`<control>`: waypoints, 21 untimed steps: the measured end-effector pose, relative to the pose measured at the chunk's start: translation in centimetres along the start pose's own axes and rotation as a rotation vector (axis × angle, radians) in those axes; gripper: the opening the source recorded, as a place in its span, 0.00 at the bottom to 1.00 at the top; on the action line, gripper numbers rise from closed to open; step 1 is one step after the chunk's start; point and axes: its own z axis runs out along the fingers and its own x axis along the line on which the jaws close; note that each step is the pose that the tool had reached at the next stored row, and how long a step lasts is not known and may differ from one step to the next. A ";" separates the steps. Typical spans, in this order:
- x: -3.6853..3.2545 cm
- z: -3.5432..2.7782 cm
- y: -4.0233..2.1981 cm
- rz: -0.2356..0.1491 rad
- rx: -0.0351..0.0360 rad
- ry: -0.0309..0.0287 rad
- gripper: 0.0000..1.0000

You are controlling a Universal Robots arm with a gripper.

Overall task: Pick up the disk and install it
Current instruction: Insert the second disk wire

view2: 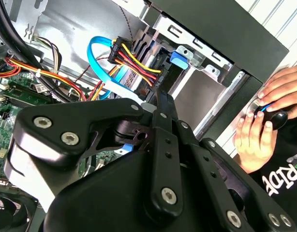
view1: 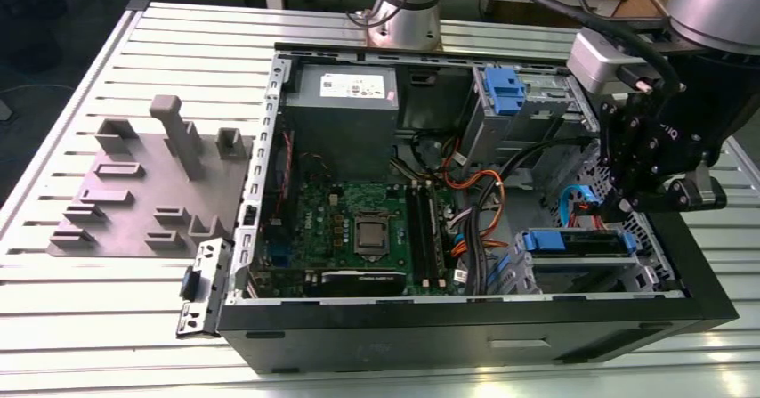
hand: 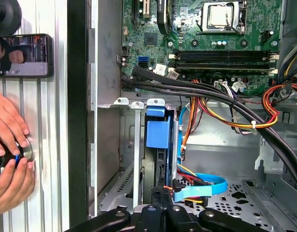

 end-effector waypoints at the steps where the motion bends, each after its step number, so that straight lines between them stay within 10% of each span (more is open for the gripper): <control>1: 0.00 0.00 0.00 0.000 0.0000 0.0000 0.11; 11: 0.00 -0.13 0.73 0.000 0.0000 -0.0018 0.11; 21: 0.08 -0.76 0.60 0.000 -0.0112 -0.0172 0.11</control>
